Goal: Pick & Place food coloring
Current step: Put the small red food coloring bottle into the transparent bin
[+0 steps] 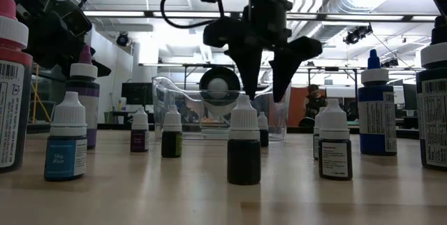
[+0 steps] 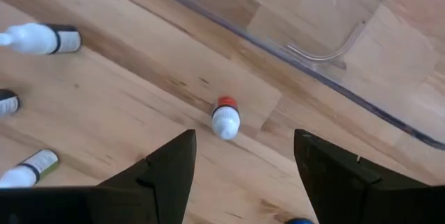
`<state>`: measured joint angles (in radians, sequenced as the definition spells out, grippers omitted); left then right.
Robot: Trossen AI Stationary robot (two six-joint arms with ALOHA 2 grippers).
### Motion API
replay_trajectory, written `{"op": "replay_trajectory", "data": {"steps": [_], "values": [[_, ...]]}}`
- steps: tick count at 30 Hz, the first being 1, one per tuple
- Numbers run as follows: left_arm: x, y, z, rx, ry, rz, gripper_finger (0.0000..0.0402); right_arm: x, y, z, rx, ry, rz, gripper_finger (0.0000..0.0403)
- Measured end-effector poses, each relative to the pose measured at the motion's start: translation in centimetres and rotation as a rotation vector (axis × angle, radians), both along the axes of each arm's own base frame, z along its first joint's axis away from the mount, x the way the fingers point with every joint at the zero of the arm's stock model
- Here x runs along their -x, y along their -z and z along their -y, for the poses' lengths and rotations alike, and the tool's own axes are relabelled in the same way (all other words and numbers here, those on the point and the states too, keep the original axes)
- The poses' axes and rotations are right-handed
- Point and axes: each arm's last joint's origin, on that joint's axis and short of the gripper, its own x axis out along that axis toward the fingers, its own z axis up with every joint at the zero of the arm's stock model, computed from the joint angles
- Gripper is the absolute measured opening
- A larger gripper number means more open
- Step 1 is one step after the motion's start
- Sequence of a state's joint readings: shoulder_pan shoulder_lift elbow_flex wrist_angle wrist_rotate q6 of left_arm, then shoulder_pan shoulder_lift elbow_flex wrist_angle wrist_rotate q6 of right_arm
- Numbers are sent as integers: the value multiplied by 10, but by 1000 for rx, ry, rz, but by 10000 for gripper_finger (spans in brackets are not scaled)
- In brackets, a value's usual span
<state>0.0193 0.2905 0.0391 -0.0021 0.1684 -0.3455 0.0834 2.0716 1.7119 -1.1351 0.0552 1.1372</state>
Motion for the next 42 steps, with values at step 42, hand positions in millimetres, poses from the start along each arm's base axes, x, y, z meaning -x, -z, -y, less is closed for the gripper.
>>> {"op": "replay_trajectory", "data": {"steps": [42], "values": [[0, 0, 0, 0, -1, 0, 234, -4, 32, -8, -15, 240, 66, 215]]}}
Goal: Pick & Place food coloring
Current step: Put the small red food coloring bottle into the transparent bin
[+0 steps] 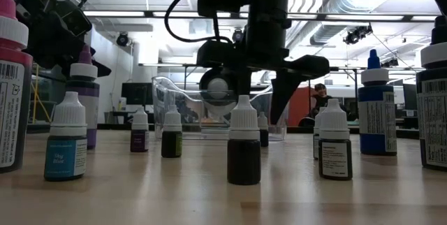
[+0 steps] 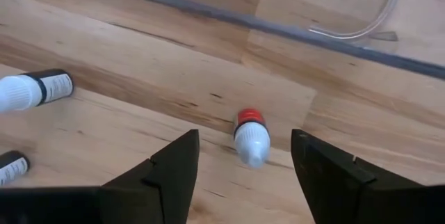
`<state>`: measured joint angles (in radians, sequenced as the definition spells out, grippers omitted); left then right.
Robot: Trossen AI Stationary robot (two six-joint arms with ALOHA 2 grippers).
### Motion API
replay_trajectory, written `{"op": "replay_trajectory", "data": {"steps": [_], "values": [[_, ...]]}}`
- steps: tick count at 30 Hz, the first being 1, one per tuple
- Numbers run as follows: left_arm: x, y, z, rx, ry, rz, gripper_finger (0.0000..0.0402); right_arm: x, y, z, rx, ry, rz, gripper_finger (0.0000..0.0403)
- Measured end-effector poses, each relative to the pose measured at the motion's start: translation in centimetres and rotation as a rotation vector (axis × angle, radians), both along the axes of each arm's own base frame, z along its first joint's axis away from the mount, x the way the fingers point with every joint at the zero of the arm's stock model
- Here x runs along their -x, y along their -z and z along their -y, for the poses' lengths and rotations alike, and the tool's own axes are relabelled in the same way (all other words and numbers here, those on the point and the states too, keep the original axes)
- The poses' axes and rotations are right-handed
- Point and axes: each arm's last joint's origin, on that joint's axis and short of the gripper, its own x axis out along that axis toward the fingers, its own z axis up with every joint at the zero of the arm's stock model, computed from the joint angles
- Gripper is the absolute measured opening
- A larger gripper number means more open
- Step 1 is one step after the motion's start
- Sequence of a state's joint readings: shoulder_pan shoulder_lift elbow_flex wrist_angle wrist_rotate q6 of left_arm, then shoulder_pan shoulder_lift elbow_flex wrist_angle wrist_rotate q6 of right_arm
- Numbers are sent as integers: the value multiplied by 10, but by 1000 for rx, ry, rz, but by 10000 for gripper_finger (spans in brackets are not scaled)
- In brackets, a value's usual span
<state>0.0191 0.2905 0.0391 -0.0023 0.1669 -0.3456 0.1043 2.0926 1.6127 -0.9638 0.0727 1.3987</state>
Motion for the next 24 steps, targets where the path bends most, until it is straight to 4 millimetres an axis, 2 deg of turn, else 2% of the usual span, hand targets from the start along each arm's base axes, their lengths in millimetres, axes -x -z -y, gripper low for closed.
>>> {"op": "replay_trajectory", "data": {"steps": [24], "values": [[0, 0, 0, 0, 0, 0, 234, 0, 0, 0, -22, -32, -7, 136]]}}
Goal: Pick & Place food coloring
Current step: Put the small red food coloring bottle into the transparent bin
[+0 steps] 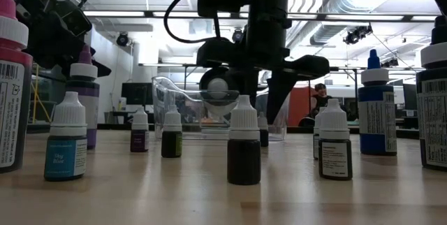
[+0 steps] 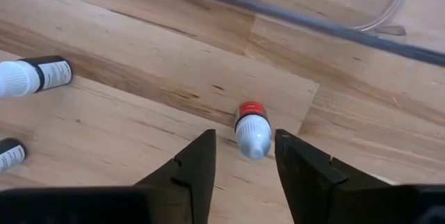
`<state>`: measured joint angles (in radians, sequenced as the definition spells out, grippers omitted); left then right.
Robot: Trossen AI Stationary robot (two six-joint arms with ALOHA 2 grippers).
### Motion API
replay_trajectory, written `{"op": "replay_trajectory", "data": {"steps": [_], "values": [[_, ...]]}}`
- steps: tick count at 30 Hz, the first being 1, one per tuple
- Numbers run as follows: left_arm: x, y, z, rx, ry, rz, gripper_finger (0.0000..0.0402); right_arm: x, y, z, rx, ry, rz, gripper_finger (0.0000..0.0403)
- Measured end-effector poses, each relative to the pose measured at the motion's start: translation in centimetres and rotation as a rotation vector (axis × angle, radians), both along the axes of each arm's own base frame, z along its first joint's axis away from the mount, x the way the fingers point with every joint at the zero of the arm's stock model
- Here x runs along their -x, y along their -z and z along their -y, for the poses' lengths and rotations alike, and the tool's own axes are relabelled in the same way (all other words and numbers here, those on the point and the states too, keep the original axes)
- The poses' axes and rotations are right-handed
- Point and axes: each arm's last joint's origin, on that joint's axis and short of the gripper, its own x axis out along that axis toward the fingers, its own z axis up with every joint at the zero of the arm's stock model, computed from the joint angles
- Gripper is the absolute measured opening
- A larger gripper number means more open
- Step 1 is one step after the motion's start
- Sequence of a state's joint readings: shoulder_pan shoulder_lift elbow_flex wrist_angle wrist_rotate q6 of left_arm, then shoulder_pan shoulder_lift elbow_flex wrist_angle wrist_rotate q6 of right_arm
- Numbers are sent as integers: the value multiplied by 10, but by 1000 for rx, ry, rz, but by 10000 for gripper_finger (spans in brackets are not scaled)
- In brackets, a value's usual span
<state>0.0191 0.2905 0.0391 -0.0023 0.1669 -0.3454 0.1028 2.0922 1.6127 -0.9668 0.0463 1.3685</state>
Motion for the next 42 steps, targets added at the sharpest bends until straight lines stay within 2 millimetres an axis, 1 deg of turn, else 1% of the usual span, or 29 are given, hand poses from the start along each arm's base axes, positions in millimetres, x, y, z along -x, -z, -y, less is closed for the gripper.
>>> {"op": "replay_trajectory", "data": {"steps": [5, 13, 20, 26, 29, 32, 38, 42], "values": [[0, 0, 0, 0, 0, 0, 234, 0, 1, 0, 0, -7, -1, 126], [0, 0, 0, 0, 0, 0, 234, 4, 17, -2, -53, -16, 4, 100], [0, 0, 0, 0, 0, 0, 234, 3, 16, -2, -49, -38, 14, 71], [0, 0, 0, 0, 0, 0, 234, 2, 15, -2, -47, -48, 25, 63], [0, 0, 0, 0, 0, 0, 234, 2, 15, -2, -46, -51, 25, 70], [0, 0, 0, 0, 0, 0, 234, 2, 15, -2, -35, -56, 26, 88], [0, 0, 0, 0, 0, 0, 234, 1, 15, -2, -32, -67, 41, 146], [0, 0, 0, 0, 0, 0, 234, -1, 15, 3, -28, -63, 54, 180]]}}
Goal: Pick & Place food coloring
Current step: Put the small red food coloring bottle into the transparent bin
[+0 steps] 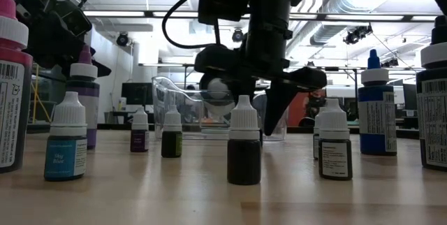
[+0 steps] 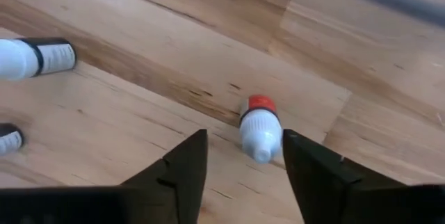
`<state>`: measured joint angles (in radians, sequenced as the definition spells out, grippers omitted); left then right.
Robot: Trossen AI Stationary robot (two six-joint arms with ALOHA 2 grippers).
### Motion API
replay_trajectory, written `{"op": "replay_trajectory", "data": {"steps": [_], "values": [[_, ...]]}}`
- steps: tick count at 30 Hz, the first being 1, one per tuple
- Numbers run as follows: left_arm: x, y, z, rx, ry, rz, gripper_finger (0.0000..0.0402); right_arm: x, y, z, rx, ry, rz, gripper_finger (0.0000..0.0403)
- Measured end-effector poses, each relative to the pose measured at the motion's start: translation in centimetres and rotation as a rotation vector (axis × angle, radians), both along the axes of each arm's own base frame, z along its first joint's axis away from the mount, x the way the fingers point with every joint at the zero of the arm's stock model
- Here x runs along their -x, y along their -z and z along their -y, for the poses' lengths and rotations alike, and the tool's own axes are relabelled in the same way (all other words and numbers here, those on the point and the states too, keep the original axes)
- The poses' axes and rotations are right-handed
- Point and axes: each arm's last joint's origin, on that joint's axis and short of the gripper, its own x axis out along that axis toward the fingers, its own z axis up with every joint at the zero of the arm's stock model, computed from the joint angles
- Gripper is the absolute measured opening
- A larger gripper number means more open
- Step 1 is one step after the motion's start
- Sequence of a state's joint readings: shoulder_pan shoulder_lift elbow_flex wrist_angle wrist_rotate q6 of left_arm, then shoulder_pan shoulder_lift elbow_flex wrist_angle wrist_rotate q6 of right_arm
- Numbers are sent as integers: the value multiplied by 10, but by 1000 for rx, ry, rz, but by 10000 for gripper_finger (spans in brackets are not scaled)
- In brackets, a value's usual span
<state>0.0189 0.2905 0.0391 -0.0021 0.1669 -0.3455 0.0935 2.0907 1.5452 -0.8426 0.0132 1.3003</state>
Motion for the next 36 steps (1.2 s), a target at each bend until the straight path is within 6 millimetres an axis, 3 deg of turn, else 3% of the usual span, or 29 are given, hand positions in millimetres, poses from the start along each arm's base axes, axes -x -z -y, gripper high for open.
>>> {"op": "replay_trajectory", "data": {"steps": [5, 16, 36], "values": [[0, 0, 0, 0, 0, 0, 234, -3, 0, 7, -1, 6, 24, 196], [0, 0, 0, 0, 0, -1, 234, -3, 0, 9, -4, 1, 19, 191], [0, 0, 0, 0, 0, 0, 234, -2, 0, 9, 6, 4, 17, 85]]}}
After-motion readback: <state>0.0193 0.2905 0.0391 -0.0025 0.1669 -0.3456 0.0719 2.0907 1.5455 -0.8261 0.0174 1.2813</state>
